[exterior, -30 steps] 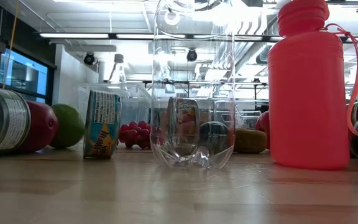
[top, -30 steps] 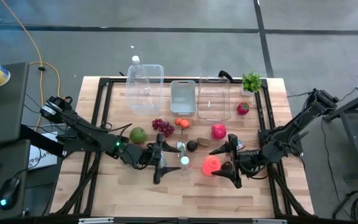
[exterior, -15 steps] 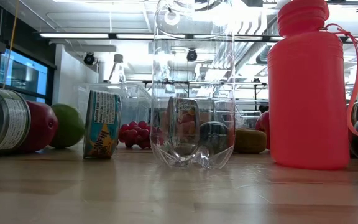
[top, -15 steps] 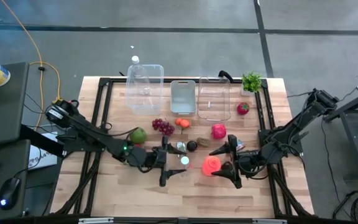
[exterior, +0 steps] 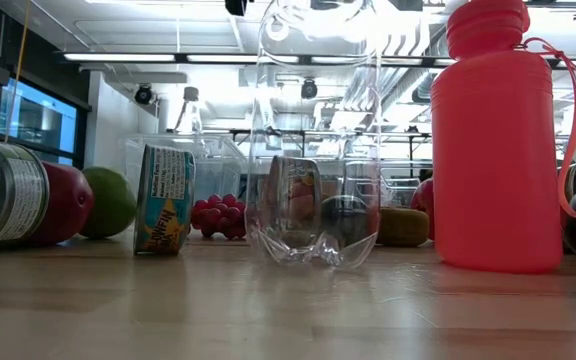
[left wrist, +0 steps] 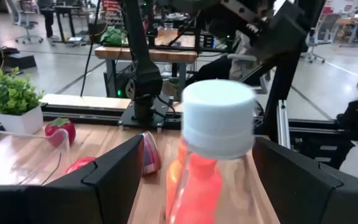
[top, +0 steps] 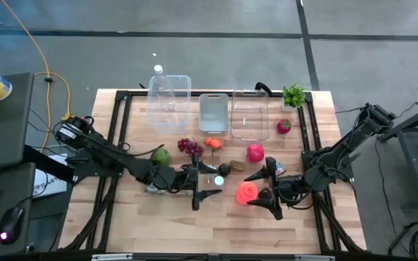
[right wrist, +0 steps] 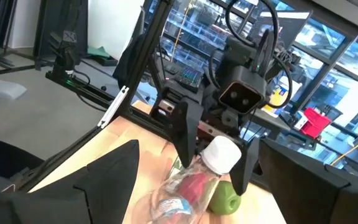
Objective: Pick & Place Food Item
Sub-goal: Put the transparent bottle into the white bin
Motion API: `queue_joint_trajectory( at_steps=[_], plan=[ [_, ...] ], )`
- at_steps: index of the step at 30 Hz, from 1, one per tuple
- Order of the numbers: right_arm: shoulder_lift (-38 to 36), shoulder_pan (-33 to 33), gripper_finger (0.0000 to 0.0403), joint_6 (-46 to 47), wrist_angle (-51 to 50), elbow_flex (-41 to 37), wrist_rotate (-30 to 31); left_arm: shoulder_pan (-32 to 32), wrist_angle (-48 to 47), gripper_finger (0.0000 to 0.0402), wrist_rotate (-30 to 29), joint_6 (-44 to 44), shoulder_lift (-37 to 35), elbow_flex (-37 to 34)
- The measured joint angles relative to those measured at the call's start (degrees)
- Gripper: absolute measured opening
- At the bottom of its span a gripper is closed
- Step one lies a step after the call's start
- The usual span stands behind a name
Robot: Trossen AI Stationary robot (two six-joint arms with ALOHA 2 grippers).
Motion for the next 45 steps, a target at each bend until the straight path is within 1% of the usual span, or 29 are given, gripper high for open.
queue_joint_trajectory(
  at_steps=[11,13,15,17,24,25,30,35,38,41,45],
  plan=[
    [0.02,-0.1,0.0317,1.15,0.04,-0.12,-0.01,-0.19,-0.38,0.0289,0.86,1.33,0.09,0.01],
    [0.02,-0.1,0.0317,1.18,0.05,-0.13,-0.01,-0.23,-0.48,0.0282,0.86,1.33,0.09,0.01],
    [0.02,-0.1,0.0317,1.66,0.03,-0.13,-0.01,-0.23,-0.53,0.0267,0.86,1.18,0.09,0.01],
    [0.02,-0.1,0.0317,2.25,0.05,-0.13,-0.01,-0.23,-0.7,0.0243,0.86,0.72,0.09,0.01],
    [0.02,-0.1,0.0317,2.25,-0.06,-0.17,-0.01,-0.2,-0.91,0.0138,0.86,0.16,0.08,0.01],
    [0.02,-0.1,0.0317,2.25,-0.07,-0.17,-0.01,-0.2,-0.91,0.0133,0.88,0.07,0.07,0.01],
    [0.02,-0.1,0.0317,2.25,-0.1,-0.17,-0.01,-0.57,-0.95,0.0133,0.86,0.27,0.04,0.01],
    [0.02,-0.1,0.0317,2.25,-0.26,-0.17,-0.01,-1.55,-1.28,0.0133,0.66,4.28,-1.35,0.12],
    [0.02,-0.1,0.0317,2.25,-0.43,-0.17,-0.01,-2.81,-0.99,0.0132,-0.7,7.49,-4.27,0.72],
    [0.02,-0.1,0.0317,2.25,-0.74,-0.17,0.01,-3.99,-1.76,0.0132,-4.02,10.91,-7.75,0.8],
    [0.02,-0.1,0.0317,2.25,-1.25,-0.17,0.01,-5.6,-4.24,0.0131,-13.18,16.64,-12.98,0.87]
  ],
)
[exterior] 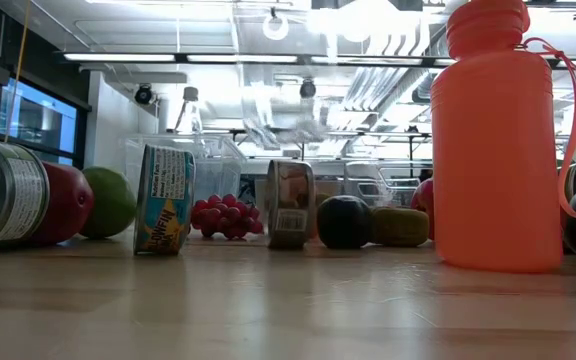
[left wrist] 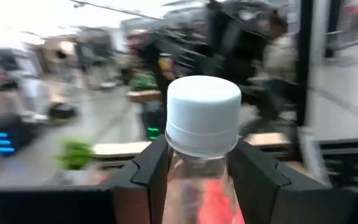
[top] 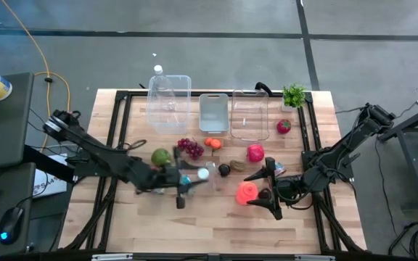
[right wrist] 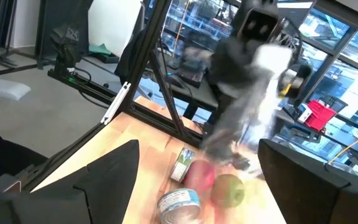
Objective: Pick & Place Food Item
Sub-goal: Put the transparent bottle into the white bin
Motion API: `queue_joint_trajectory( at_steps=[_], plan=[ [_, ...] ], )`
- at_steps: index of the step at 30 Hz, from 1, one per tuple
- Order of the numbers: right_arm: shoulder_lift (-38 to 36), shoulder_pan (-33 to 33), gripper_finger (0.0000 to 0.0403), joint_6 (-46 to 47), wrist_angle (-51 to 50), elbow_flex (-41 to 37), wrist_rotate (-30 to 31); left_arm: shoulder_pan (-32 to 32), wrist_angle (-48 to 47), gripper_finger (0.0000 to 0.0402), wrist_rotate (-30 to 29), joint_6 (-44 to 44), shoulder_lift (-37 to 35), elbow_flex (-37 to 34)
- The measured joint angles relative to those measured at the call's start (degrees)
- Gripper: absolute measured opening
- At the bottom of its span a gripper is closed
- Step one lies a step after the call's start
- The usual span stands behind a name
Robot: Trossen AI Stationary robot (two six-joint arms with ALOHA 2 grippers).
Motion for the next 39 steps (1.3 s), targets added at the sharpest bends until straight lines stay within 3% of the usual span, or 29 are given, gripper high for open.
queue_joint_trajectory(
  at_steps=[3,7,12,21,25,39],
  plan=[
    [0.0,-0.02,0.0317,0.0,0.03,0.0,0.0,-0.68,-1.49,0.0131,-7.54,4.46,-4.35,1.3],
    [0.0,-0.02,0.0317,0.0,0.05,0.0,0.01,-0.96,-3.9,0.0131,-13.34,7.7,-9.23,3.77],
    [0.0,-0.02,0.0317,-0.08,0.09,0.0,-0.01,-0.53,-4.23,0.0131,-24.98,17.9,-12.02,8.0],
    [0.02,-2.33,0.0317,2.0,0.07,0.0,-0.16,10.33,-4.19,0.0131,-28.7,22.97,-12.49,11.27],
    [0.02,-4.07,0.0317,3.74,-0.29,0.0,-0.57,17.18,-5.76,0.0129,-28.37,19.05,-12.44,11.27],
    [0.04,-6.75,0.0317,6.45,-3.82,0.0,-4.8,39.19,-32.26,0.0129,-9.07,-9.82,-12.43,11.29]
  ],
)
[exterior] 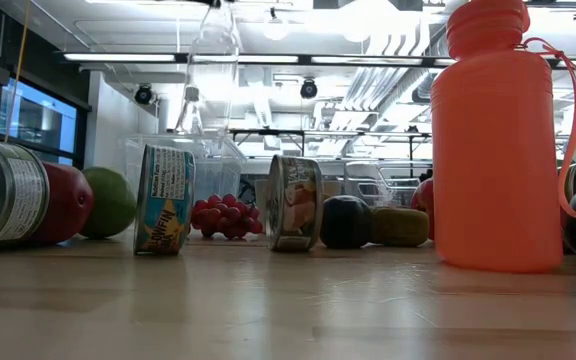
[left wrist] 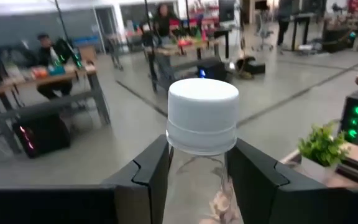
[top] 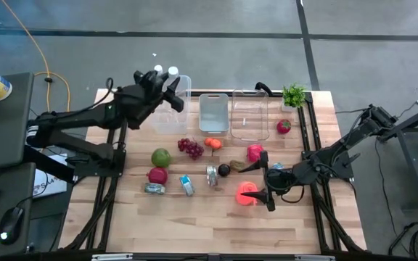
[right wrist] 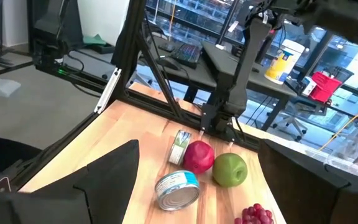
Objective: Pick & Place Food Item
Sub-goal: Put the transparent bottle into the white bin
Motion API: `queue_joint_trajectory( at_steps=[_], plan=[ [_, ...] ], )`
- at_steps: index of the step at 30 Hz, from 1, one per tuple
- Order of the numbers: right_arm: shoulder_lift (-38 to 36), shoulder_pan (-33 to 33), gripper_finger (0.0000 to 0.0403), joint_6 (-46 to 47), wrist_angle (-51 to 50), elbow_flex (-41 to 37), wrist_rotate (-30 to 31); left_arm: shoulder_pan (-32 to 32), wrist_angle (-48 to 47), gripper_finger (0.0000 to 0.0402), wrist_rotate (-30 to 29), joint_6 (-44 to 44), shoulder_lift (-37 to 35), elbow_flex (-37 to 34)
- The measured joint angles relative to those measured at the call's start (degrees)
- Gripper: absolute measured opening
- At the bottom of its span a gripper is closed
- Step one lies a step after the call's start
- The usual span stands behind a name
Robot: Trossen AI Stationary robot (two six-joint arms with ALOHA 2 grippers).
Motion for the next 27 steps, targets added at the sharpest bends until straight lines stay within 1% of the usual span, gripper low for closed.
queue_joint_trajectory(
  at_steps=[3,6,10,14,19,22,27],
  plan=[
    [0.0,0.0,0.0317,0.0,0.0,0.0,0.0,3.32,-1.83,0.0129,3.03,-3.06,0.01,0.0],
    [0.0,0.0,0.0317,0.0,0.02,0.0,0.0,5.23,-2.35,0.0129,3.55,-4.29,-0.02,-0.85],
    [0.0,0.0,0.0317,0.02,0.0,0.0,0.02,7.25,-1.41,0.0129,4.11,-5.67,-0.02,-3.74],
    [0.0,0.0,0.0317,0.92,0.02,0.0,0.01,8.44,5.29,0.0127,5.41,-5.17,-0.02,-7.86],
    [0.0,0.0,0.0317,0.9,0.02,0.0,0.02,9.33,13.31,0.0127,5.15,-3.11,-0.02,-12.31],
    [0.0,0.0,0.0317,0.9,0.02,0.0,0.02,10.66,16.85,0.0127,5.46,-4.24,-0.02,-15.61],
    [0.0,0.0,0.0317,0.97,0.02,0.0,0.02,12.54,25.65,0.0127,6.33,-5.37,-0.02,-22.72]
  ],
)
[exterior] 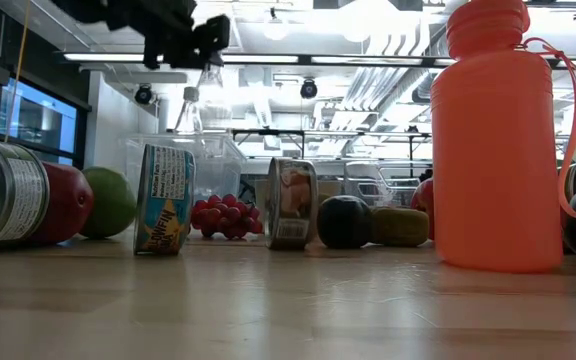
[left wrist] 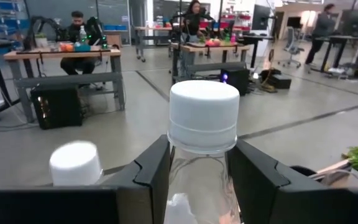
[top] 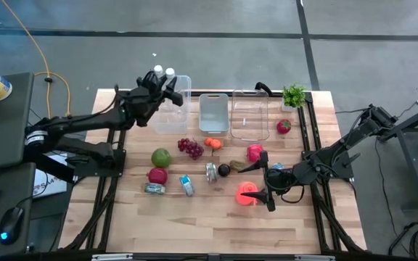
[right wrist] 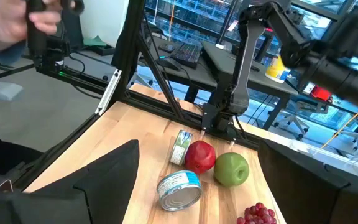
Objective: Pick & Place Food Item
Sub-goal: Put the transparent bottle into the white bin
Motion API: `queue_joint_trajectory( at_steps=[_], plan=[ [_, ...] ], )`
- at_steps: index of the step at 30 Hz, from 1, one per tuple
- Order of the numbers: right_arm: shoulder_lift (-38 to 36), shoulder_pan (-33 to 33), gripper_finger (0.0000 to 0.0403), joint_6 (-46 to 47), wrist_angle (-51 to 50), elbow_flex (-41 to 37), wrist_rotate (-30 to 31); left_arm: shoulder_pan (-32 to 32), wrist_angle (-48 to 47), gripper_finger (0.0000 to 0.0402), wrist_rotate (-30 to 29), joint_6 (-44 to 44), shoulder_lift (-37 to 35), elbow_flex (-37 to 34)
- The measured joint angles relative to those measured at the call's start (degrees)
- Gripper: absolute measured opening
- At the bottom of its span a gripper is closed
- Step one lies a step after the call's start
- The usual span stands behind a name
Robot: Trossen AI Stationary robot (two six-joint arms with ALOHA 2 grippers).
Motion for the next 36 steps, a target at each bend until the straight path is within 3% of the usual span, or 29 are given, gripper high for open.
queue_joint_trajectory(
  at_steps=[8,23,29,36],
  plan=[
    [-0.02,0.0,0.0317,-0.08,0.0,0.0,0.0,1.46,6.24,0.0157,1.95,-0.68,0.11,-6.46],
    [-0.02,0.02,0.0317,-0.12,0.0,0.0,0.0,2.28,6.8,0.0164,1.94,0.67,5.14,-6.73],
    [-0.02,0.01,0.0317,-0.12,0.0,0.0,0.0,2.3,6.72,0.0165,1.59,-4.26,5.49,-6.69],
    [-0.02,0.01,0.0317,-0.14,-0.02,0.0,-0.17,1.92,6.61,0.0167,2.04,-0.32,5.49,-6.69]
  ],
)
